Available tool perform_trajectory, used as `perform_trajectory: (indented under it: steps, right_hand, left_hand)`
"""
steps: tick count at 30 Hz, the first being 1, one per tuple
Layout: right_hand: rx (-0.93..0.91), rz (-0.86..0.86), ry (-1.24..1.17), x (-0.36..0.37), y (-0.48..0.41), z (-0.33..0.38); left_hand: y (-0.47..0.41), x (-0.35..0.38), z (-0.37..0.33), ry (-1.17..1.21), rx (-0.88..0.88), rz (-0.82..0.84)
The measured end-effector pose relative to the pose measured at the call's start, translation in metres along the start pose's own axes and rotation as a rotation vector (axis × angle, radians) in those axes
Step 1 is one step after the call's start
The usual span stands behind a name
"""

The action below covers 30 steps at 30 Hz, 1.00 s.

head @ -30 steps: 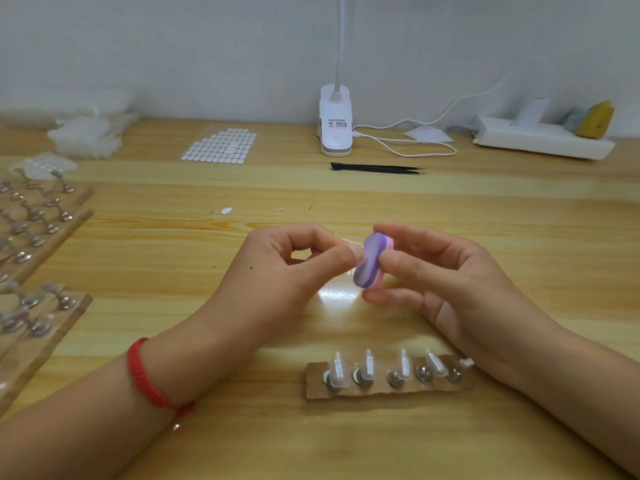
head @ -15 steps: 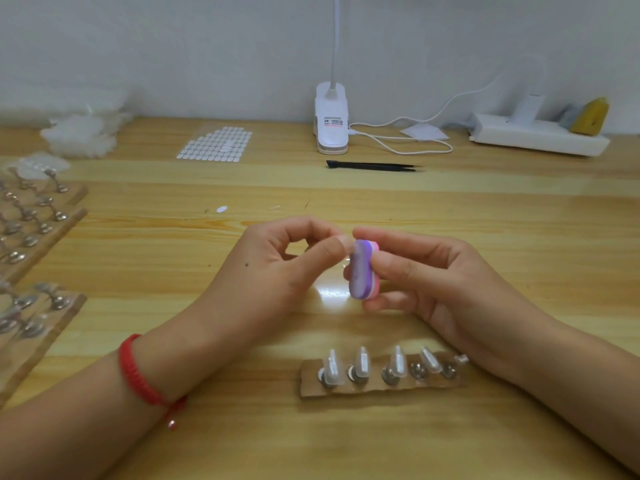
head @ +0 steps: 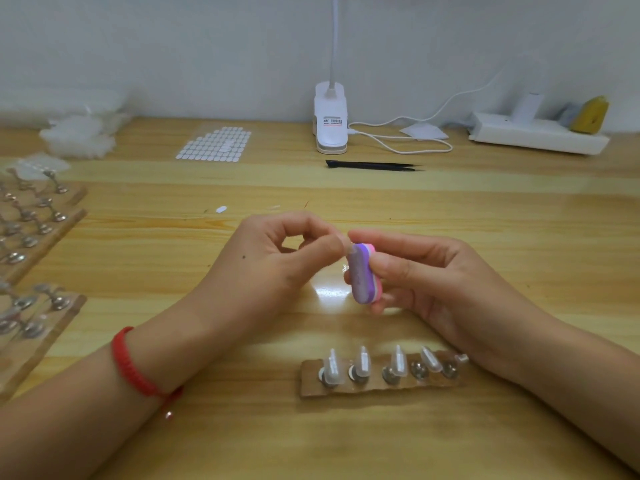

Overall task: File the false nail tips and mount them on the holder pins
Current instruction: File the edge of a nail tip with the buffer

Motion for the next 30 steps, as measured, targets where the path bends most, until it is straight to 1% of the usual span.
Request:
perform_trajectory:
  steps: [3,4,7,10,11,14,17,18,21,23,25,27,30]
  right_hand:
    - [-0.004,-0.034,-0.015,-0.003,-0.001,0.0]
    - [-0.002,-0.029,-0.018,-0.003,-0.001,0.0]
    - [0.001,-0.007,0.002,0.0,0.0,-0.001]
    - [-0.002,-0.044,-0.013,-0.004,0.0,0.0]
    - [-0.001,-0.044,-0.019,-0.004,-0.001,0.0]
    - [-0.001,-0.025,-0.018,-0.002,0.0,0.0]
    - [-0.007,-0.032,-0.014,-0.003,0.0,0.0]
    - [-0.006,-0.028,-0.016,-0.002,0.0,0.0]
    - [0.002,-0.013,-0.027,0.0,0.0,0.0]
    - [-0.002,-0.035,-0.056,-0.003,-0.001,0.001]
    - [-0.005,-0.053,-0.087,-0.005,-0.001,0.001]
    - [-0.001,-0.046,-0.093,-0.004,0.0,0.001]
    - [-0.007,-0.082,-0.098,-0.008,0.0,0.0]
  left_hand:
    - [0.004,0.01,-0.001,-0.038,0.001,0.086]
    - [0.003,0.009,-0.001,-0.028,0.003,0.084]
    - [0.001,-0.001,0.0,0.008,0.006,0.003]
    - [0.003,0.01,0.002,-0.052,-0.007,0.104]
    - [0.003,0.012,0.003,-0.057,-0.009,0.114]
    - [0.0,0.004,0.005,-0.047,-0.001,0.029]
    - [0.002,0.008,0.002,-0.031,0.019,0.055]
    - [0.002,0.006,0.002,-0.022,0.027,0.024]
    - [-0.002,-0.011,0.003,0.066,0.03,-0.169]
    - [-0.001,-0.016,0.002,0.121,0.037,-0.215]
    - [0.003,-0.01,0.0,0.124,0.062,-0.17]
    - [0.006,0.0,-0.002,0.068,0.077,-0.097]
    - [0.007,0.005,-0.002,0.044,0.059,-0.05]
Point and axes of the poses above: each hand's wrist, its own y-axis away from the middle knuckle, its own x-axis out of the palm, z = x × y, the point moved 7 cm from there along -y, towards the middle knuckle, and after that the axes turned 8 degrees about -x, right-handed, at the moved point
